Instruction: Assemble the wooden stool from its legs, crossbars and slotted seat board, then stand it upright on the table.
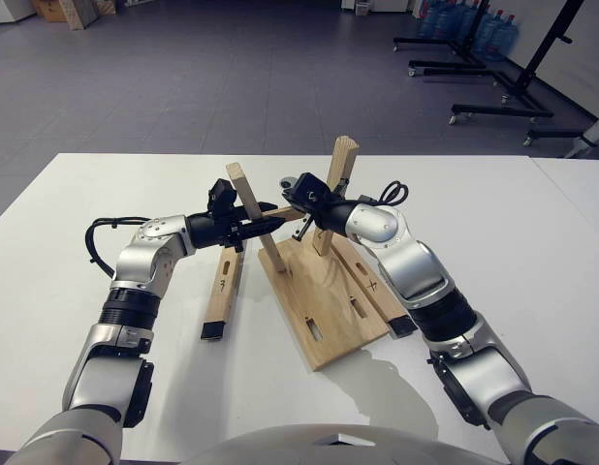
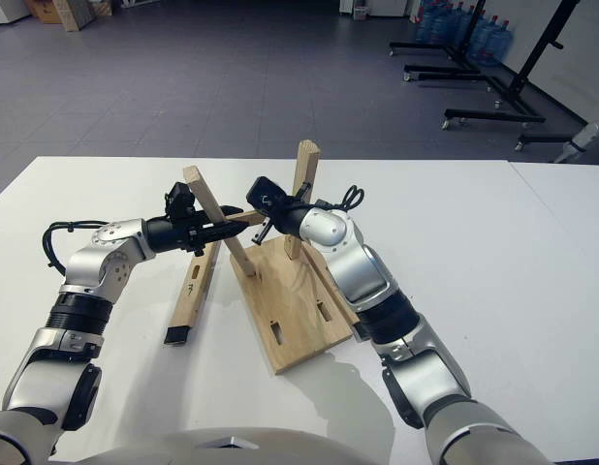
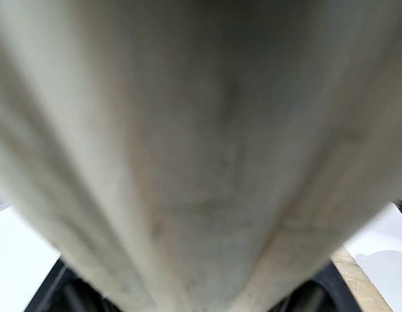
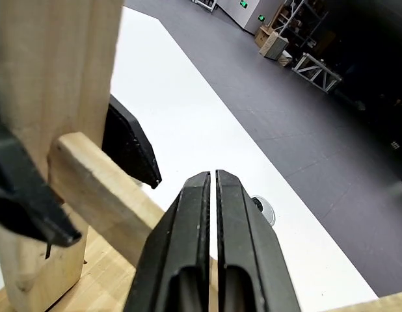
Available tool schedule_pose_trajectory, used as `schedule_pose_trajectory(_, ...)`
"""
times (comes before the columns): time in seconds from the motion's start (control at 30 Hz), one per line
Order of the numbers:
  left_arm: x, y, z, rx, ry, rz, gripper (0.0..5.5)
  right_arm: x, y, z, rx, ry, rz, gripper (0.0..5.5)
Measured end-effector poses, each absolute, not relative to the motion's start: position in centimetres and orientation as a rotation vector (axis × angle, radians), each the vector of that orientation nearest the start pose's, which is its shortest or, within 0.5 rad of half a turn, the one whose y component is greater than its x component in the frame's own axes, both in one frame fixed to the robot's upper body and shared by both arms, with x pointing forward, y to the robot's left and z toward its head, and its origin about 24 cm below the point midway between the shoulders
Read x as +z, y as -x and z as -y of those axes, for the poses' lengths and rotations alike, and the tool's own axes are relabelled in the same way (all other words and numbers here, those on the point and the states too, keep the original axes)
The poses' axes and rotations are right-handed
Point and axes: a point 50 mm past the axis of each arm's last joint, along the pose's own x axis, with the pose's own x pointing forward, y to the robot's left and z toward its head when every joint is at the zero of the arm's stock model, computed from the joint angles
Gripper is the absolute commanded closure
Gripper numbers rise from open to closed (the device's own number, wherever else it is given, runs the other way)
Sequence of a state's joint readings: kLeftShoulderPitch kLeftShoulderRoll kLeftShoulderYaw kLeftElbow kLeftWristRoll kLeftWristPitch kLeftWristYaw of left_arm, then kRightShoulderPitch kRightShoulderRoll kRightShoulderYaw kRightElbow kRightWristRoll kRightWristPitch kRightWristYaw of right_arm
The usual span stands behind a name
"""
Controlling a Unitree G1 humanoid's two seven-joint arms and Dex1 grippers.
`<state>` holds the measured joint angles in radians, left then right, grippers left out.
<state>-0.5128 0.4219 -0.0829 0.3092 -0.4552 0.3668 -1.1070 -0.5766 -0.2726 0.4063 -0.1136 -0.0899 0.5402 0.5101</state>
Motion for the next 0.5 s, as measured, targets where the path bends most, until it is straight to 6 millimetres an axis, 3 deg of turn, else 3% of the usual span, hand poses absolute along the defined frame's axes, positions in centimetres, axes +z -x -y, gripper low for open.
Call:
schedule_pose_trajectory(0.1, 10.5, -31.4, -15.5, -1.191, 0.103, -0.174, 3.48, 14.9, -30.8, 5.8, 0.815, 0.471, -0.039, 5.35)
schedule_pose_trajectory(0.2, 10.5, -31.3, -15.5, -1.191, 0.103, -0.174, 3.48, 18.2, -31.2, 4.7, 0.808, 0.411, 0.047, 5.35)
schedule_pose_trajectory(0.27, 10.5, -31.3, -15.5, -1.191, 0.103, -0.174, 3.48, 19.2, -31.0, 4.4, 0.813, 0.418, 0.087, 5.35)
schedule_pose_trajectory(0.33, 10.5, -31.3, -15.5, -1.191, 0.103, -0.174, 3.48, 18.6, -30.9, 4.4, 0.818, 0.428, 0.071, 5.35)
schedule_pose_trajectory(0.47, 10.4, -31.4, -15.5, -1.189, 0.103, -0.175, 3.48, 13.6, -30.3, 5.3, 0.833, 0.422, -0.068, 5.35)
schedule_pose_trajectory(0.5, 10.4, -31.4, -15.5, -1.186, 0.102, -0.176, 3.48, 13.4, -30.3, 5.4, 0.834, 0.423, -0.058, 5.35)
